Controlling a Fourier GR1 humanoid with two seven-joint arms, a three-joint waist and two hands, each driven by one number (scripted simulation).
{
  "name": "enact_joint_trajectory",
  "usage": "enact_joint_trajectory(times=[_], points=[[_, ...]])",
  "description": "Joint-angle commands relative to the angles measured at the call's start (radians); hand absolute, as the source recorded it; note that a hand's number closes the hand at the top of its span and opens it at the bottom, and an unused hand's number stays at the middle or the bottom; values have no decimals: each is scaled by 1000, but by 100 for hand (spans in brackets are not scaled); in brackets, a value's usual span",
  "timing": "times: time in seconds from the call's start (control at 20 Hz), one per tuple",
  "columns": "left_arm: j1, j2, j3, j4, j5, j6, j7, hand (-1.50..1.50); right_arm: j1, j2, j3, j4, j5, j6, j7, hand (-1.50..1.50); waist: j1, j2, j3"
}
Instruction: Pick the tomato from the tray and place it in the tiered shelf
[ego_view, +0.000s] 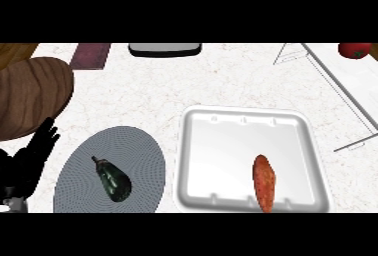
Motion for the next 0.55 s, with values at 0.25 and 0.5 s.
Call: enact_joint_trajectory(times=[0.25,0.5], points=[[49,1,22,-9,8,2,6,0,4,7,-18,-444,46,507,164,-150,-40,-22,-2],[57,23,37,-18,10,-5,13,0,-44,24,-7,-622,95,688,137,-150,-52,-33,-5]])
